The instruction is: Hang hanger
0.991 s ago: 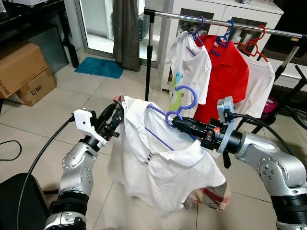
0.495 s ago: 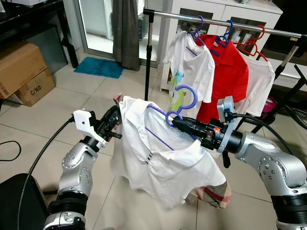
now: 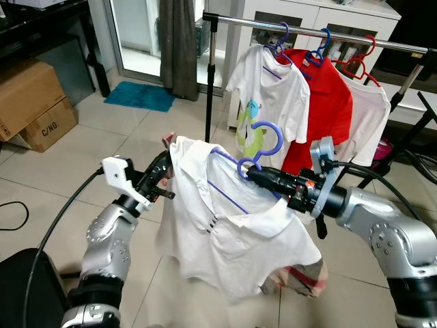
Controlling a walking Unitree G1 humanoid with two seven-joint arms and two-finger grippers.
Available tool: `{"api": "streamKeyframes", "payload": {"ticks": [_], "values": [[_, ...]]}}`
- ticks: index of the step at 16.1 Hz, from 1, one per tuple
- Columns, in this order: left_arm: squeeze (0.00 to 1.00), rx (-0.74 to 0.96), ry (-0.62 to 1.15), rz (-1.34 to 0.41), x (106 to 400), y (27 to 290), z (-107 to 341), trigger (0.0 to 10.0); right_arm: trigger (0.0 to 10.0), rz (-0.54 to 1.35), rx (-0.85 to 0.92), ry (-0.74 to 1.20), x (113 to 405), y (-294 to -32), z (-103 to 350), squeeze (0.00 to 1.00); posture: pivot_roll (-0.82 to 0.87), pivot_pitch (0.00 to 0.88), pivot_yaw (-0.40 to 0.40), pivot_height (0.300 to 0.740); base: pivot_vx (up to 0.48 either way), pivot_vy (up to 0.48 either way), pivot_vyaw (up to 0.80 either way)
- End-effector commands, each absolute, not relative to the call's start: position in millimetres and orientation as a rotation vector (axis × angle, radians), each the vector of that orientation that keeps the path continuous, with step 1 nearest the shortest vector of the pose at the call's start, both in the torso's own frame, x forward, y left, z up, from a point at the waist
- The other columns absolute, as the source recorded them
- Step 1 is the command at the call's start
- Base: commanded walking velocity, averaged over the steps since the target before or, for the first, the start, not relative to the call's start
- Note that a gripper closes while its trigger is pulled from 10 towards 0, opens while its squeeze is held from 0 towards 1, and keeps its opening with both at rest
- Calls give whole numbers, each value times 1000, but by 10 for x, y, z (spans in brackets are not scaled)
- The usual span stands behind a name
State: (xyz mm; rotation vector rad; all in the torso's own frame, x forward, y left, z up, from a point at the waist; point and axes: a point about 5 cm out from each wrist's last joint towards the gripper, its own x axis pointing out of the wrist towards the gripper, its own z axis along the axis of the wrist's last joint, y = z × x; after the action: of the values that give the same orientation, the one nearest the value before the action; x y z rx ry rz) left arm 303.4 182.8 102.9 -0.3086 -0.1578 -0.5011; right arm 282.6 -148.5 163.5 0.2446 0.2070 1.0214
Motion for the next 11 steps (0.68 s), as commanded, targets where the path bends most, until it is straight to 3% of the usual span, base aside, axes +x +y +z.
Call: {"api": "streamKeyframes", "payload": {"ticks": [1, 5, 11], "values": [[0, -312, -209, -540, 3030, 1819, 1141, 0, 10000, 962, 217, 207, 2889, -1549, 1654, 0, -170, 0, -56, 740, 0, 0, 0], [0, -296, -258, -593, 3004, 1829, 1255, 0, 10000, 888, 146, 283, 2947, -1607, 1531, 0, -168, 0, -59, 740, 0, 0, 0], [0, -201, -367, -438, 3108, 2134, 1517, 0, 10000, 917, 87, 327, 2897, -1609, 1450, 0, -168, 0, -60, 740, 0, 0, 0]]}}
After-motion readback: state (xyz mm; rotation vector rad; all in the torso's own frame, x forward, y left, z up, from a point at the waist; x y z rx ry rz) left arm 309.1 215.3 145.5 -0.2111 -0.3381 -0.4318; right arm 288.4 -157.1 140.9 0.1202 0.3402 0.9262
